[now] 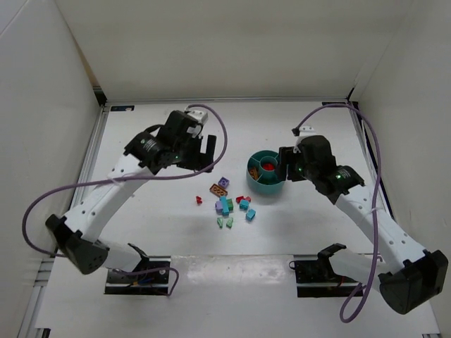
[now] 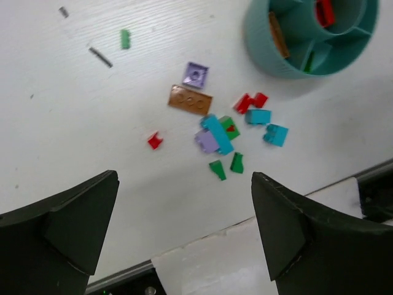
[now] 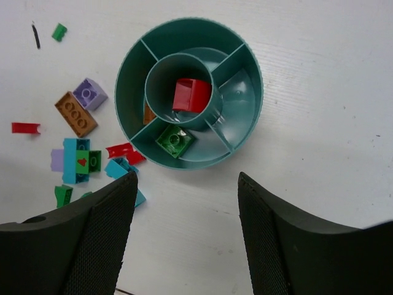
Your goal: Sort the legos into containers by color
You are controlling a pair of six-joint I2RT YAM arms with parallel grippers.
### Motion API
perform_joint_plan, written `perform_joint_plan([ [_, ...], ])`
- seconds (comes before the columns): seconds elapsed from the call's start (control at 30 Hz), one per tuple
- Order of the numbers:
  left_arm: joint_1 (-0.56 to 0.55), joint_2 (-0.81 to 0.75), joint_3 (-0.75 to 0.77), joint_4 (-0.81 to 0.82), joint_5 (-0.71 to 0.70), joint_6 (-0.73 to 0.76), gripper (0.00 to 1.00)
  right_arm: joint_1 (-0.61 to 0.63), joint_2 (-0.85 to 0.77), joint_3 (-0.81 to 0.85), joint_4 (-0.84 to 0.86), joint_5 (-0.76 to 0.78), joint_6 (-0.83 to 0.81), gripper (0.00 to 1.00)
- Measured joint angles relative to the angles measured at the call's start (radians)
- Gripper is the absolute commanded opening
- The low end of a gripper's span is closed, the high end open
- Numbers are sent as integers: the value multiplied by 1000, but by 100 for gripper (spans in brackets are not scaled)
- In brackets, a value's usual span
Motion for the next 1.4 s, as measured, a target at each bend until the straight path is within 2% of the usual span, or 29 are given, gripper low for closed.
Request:
perform_joint_plan([
  [0.13, 4, -132, -246, 134, 11, 22, 100, 32, 35, 0, -5, 25, 4, 70],
  [0.23, -3, -137, -353, 172, 57, 24, 100, 17, 33, 0, -8, 25, 19, 70],
  [0.43, -37, 34, -344, 254, 79, 0, 100, 11, 1, -16, -13, 37, 54, 70],
  [0.5, -57, 86, -352, 300, 92, 10, 95, 11, -3, -17, -21, 39, 61, 70],
  [0.63, -69, 188, -349, 364, 150, 25, 84, 18, -4, -18, -44, 47, 76, 70],
  [0.67, -68, 220, -335, 364, 155, 21, 76, 23, -4, -18, -51, 53, 80, 70],
  [0.73, -67, 292, -290, 354, 159, -8, 66, 40, -4, -18, -65, 75, 85, 70],
  [0.8, -65, 364, -243, 335, 153, -42, 62, 54, -4, -18, -72, 90, 89, 70],
  [0.83, -64, 396, -225, 326, 148, -57, 56, 59, -4, -18, -77, 96, 90, 70],
  [1.0, -58, 484, -211, 283, 126, -149, 56, 70, -4, -18, -90, 120, 100, 70],
  [1.33, -57, 491, -210, 215, 91, -257, 58, 69, 5, -18, -110, 138, 108, 70],
  [1.4, -57, 491, -210, 211, 101, -269, 54, 69, 7, -18, -111, 139, 108, 70],
])
